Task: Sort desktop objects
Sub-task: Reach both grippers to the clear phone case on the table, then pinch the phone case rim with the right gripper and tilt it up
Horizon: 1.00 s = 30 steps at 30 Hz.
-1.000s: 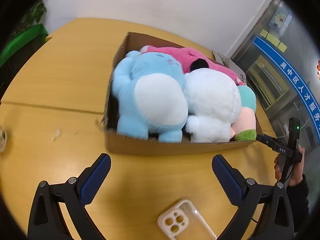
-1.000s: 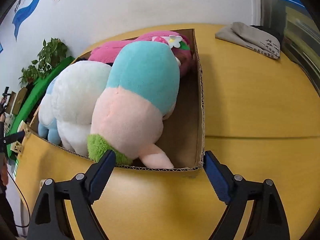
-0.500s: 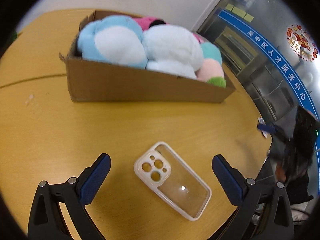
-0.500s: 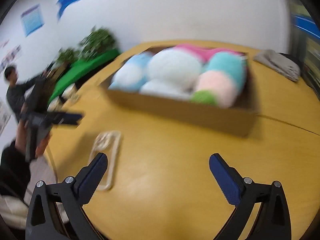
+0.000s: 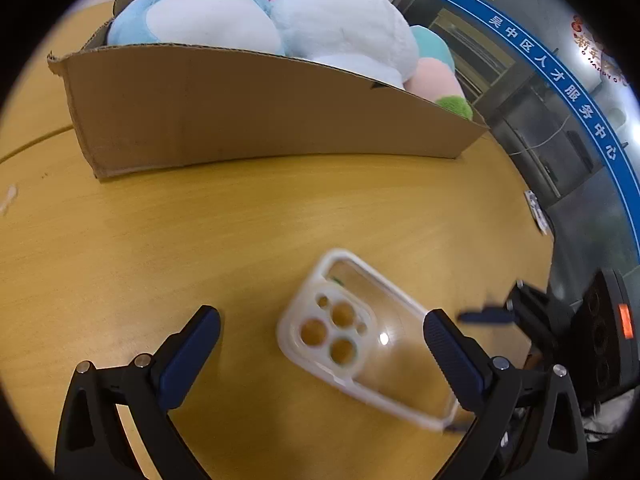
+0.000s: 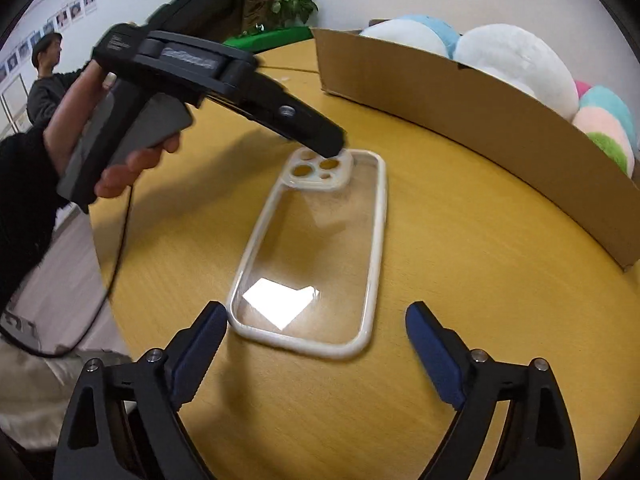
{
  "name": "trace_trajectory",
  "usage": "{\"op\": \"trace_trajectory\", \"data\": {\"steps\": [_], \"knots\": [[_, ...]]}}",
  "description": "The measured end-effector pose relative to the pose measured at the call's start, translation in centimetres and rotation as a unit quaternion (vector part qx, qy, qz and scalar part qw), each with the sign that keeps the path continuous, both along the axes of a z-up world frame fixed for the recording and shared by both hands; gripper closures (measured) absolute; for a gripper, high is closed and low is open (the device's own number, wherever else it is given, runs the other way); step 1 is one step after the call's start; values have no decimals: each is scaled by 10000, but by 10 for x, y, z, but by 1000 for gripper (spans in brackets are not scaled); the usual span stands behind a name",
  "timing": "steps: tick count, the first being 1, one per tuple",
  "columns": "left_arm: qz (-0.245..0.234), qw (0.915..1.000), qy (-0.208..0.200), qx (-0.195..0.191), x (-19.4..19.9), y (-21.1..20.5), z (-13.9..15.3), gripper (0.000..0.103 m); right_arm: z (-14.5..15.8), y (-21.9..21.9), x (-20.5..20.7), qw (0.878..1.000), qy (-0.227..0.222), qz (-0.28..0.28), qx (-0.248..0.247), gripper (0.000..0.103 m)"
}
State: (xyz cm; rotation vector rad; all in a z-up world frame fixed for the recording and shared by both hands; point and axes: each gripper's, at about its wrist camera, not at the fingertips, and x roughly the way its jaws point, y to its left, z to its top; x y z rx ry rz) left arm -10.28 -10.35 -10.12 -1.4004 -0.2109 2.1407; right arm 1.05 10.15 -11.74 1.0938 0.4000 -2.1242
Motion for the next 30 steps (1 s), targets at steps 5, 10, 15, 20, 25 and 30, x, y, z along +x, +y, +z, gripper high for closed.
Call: {"op": "trace_trajectory", "data": {"steps": [5, 10, 15, 20, 25, 30], "knots": [[-335, 9992, -10, 206, 19, 11, -1, 2, -2, 51, -31, 9983, 366, -394, 237, 11], [-726, 9966, 34, 396, 32, 30, -3, 2, 4, 55, -33, 9960, 823, 347, 18, 10], [-825, 9958, 42, 388, 30, 34, -3, 2, 0, 28, -53, 9926, 788, 916, 91, 8], [-516, 9976, 125, 433, 28, 15, 4, 2, -5, 15, -66, 9957, 361, 848, 52, 22], [-596, 9973, 302, 316, 30, 7, 15, 2, 7, 33, -85, 9938, -531, 766, -613, 22], [-975, 9940, 484, 79, 25, 17, 21, 2, 10, 70, -117, 9642, -2053, 524, -1596, 22]]}}
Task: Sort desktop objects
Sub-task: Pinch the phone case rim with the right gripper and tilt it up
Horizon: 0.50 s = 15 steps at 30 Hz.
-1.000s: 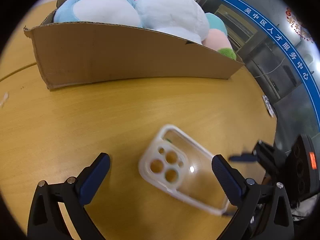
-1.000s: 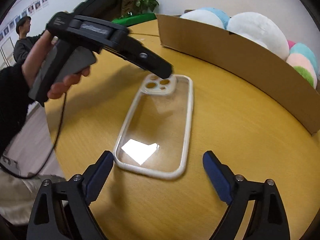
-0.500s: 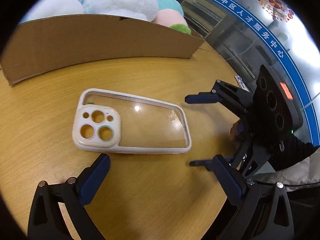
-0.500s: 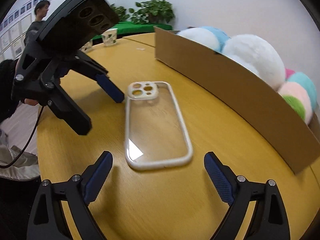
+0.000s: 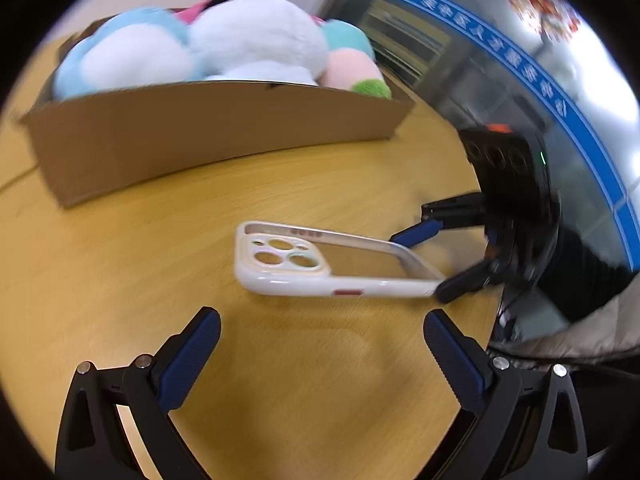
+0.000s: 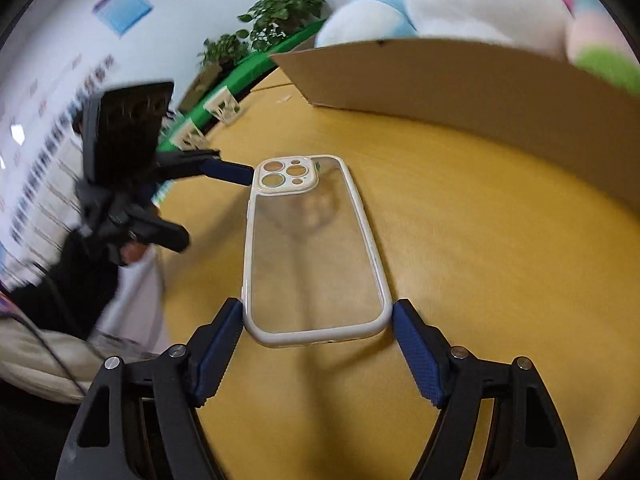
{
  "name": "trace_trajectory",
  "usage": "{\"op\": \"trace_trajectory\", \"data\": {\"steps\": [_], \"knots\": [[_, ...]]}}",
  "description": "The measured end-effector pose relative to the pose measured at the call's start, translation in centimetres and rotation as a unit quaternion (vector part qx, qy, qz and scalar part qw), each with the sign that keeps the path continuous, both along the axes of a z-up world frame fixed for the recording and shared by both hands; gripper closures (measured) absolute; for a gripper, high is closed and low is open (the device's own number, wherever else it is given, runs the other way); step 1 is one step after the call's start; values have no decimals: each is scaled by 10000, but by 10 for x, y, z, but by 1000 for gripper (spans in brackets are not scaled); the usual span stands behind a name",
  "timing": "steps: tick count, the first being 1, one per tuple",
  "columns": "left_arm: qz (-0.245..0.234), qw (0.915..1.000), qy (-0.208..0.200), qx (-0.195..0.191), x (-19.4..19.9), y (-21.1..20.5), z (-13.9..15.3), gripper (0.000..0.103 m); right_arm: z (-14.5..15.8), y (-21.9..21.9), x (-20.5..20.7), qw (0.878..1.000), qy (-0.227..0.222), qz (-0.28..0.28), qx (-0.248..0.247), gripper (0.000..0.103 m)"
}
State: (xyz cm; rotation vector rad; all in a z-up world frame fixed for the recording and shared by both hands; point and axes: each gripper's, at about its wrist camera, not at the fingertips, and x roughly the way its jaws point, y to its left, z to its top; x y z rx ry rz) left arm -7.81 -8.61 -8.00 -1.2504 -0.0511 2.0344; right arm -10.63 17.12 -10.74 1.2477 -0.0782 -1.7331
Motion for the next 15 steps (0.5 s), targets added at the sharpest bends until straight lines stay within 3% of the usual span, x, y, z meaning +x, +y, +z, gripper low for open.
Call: {"op": "trace_trajectory", "data": {"steps": [3, 8, 12, 15], "knots": [[-289, 9985, 270, -390, -7, 16, 2, 2, 0, 16, -2, 9985, -505, 158, -103, 22], [-872, 9931, 480, -616, -16, 48, 1, 1, -2, 35, 1, 9945, -968, 368, -136, 22], [-1650, 9764, 862, -1091, 4, 82, -3, 5, -3, 47, 5, 9909, -1194, 589, -172, 22], [-2132, 9663, 961, -1075, 19, 97, -4, 15, -3, 47, 15, 9872, -1270, 952, -144, 22]]}}
